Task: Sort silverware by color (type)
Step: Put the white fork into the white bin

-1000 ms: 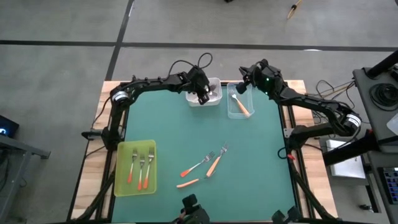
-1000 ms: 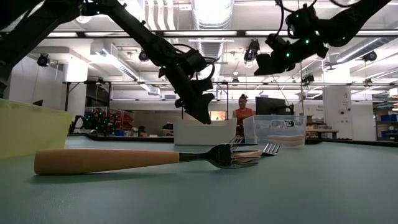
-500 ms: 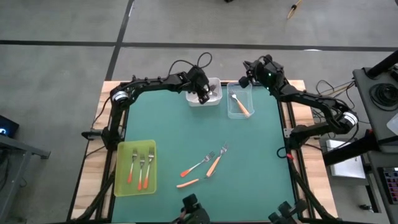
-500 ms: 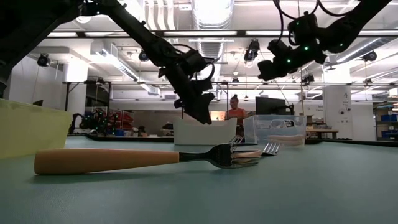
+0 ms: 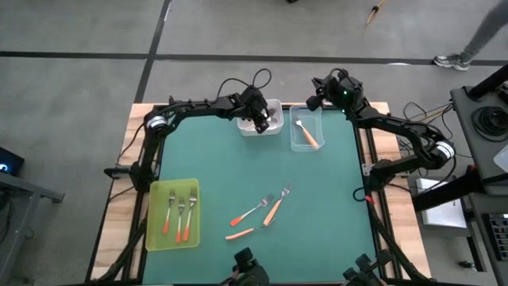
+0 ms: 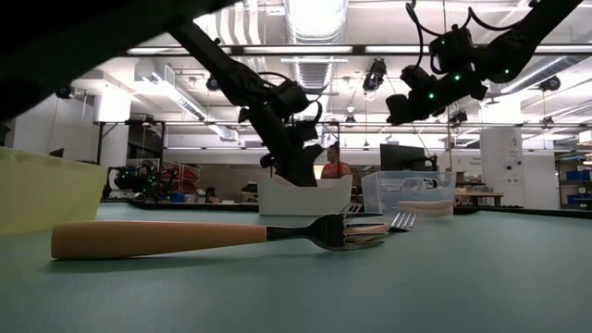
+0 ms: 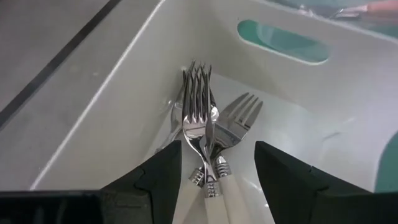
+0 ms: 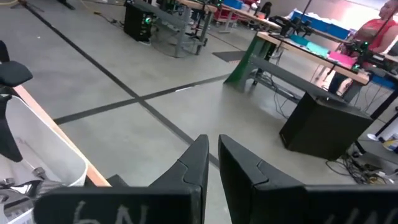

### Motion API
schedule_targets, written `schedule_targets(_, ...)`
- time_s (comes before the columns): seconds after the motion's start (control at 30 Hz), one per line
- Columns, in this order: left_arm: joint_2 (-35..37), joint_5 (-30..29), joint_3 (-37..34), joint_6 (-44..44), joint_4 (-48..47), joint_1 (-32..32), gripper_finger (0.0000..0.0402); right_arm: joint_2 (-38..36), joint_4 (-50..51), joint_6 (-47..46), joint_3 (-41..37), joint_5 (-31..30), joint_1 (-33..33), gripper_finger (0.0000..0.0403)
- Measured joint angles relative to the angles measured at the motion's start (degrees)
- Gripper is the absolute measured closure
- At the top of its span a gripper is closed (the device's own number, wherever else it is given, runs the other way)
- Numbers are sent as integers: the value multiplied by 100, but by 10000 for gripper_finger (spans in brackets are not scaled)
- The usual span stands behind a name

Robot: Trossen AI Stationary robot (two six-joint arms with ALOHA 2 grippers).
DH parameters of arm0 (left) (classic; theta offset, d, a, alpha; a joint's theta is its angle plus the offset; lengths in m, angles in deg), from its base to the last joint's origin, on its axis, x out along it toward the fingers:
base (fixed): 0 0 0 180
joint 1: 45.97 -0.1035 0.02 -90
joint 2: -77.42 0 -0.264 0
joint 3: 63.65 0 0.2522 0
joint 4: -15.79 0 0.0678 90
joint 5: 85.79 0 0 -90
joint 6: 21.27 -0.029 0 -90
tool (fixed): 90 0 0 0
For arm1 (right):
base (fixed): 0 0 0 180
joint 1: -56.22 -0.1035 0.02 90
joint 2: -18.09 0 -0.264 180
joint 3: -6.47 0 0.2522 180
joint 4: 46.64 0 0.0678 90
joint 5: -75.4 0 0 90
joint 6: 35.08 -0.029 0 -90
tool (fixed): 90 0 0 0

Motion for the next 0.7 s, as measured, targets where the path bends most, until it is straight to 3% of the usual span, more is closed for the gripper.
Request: schedule_targets(0.7, -149, 9, 2, -134, -672, -23, 217, 130, -132, 14, -4, 3, 0, 376)
